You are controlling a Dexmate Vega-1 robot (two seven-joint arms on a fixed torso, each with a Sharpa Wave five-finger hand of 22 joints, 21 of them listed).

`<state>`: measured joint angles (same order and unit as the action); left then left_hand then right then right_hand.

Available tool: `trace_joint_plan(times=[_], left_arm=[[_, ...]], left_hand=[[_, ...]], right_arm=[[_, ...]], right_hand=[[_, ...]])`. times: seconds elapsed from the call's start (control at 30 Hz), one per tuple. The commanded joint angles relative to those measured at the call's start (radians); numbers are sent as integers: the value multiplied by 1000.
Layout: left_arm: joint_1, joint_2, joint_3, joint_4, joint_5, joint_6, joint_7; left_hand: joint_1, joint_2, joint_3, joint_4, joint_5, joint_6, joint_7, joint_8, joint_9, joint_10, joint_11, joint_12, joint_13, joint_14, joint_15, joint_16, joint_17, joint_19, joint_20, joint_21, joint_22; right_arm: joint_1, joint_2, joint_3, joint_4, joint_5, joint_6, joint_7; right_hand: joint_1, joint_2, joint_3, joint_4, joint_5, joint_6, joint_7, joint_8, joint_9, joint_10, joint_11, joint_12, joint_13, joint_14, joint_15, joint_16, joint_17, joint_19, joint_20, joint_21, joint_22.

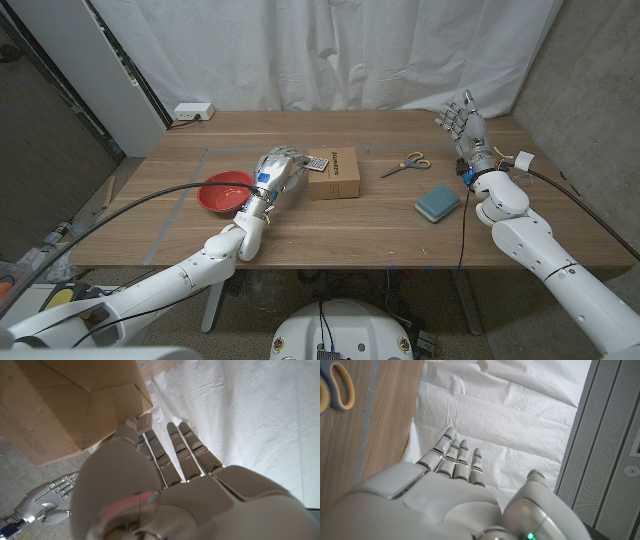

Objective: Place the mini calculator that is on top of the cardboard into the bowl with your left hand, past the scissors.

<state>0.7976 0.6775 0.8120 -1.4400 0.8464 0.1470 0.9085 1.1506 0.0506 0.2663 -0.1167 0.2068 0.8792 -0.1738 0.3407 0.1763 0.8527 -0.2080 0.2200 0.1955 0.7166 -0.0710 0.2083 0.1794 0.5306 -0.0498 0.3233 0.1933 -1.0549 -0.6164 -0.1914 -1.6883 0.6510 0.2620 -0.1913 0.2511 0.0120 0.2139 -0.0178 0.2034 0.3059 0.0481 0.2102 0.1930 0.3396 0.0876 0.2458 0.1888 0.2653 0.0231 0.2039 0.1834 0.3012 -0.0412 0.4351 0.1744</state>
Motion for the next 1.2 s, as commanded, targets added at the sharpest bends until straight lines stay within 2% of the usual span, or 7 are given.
trace_joint_plan(times=[0.03, 0.23, 0.4, 0.47, 0.9, 1.2], left_arm=[[-12, -14, 9, 27, -4, -12, 49], [-14, -24, 7, 40, -14, -17, 83], [-14, -31, 2, 49, -28, -24, 109], [-13, -32, 1, 48, -31, -21, 113], [-4, -52, -13, 48, -64, -22, 154], [1, -44, -23, 15, -75, -21, 137]], left_hand=[[7, 16, 15, 1, -8, 31, 5, 5, 2, 40, 1, 4, 0, 48, -150, 11, 5, 32, -101, 15, 1], [7, 23, 23, 3, -17, 108, 24, 11, 5, 116, 2, 0, -1, 148, -153, 10, 5, 118, -113, 51, -3], [5, 31, 31, 6, -19, 186, 39, 24, 6, 185, 4, -4, -1, 240, -155, 7, 4, 184, -112, 75, -7], [5, 28, 32, 5, -20, 192, 43, 21, 5, 207, 3, -3, -1, 260, -155, 5, 3, 203, -116, 82, -8], [6, 26, 38, 4, -20, 222, 54, 18, 5, 240, 4, -9, 0, 310, -155, 2, 3, 238, -115, 93, -9], [6, 23, 40, 3, -20, 227, 60, 16, 6, 248, 4, -11, 1, 319, -155, -2, 2, 239, -114, 93, -9]], right_arm=[[-4, 3, 5, 0, 6, 10, 5], [-4, 7, 6, 4, 7, 21, 10], [-3, 9, 6, 7, 7, 26, 13], [-3, 9, 6, 7, 6, 28, 13], [-11, 5, 12, 0, 8, 28, 11], [-33, 2, 21, -20, 6, 31, 0]], right_hand=[[-7, 1, -4, 1, -1, 5, 1, -1, 5, 11, -1, -2, 1, 10, -3, -2, 4, 9, -12, -5, 3], [-8, 1, -5, 1, 0, 7, 0, -1, 5, 13, -2, -2, 1, 13, -2, -2, 4, 11, -12, -6, 4], [-9, 1, -5, 1, 0, 9, 0, -1, 5, 14, -4, -2, 1, 15, -3, -1, 4, 12, -12, -8, 4], [-9, 1, -6, 1, 0, 10, 1, 0, 5, 14, -5, -3, 1, 16, -4, -1, 4, 13, -12, -8, 4], [-11, 0, -8, 1, 0, 12, 0, 0, 5, 17, -5, -3, 1, 16, -5, -3, 4, 17, -12, -12, 4], [-12, 1, -8, 0, 0, 12, 0, -1, 5, 17, -6, -4, 2, 16, -5, -4, 4, 18, -12, -15, 4]])
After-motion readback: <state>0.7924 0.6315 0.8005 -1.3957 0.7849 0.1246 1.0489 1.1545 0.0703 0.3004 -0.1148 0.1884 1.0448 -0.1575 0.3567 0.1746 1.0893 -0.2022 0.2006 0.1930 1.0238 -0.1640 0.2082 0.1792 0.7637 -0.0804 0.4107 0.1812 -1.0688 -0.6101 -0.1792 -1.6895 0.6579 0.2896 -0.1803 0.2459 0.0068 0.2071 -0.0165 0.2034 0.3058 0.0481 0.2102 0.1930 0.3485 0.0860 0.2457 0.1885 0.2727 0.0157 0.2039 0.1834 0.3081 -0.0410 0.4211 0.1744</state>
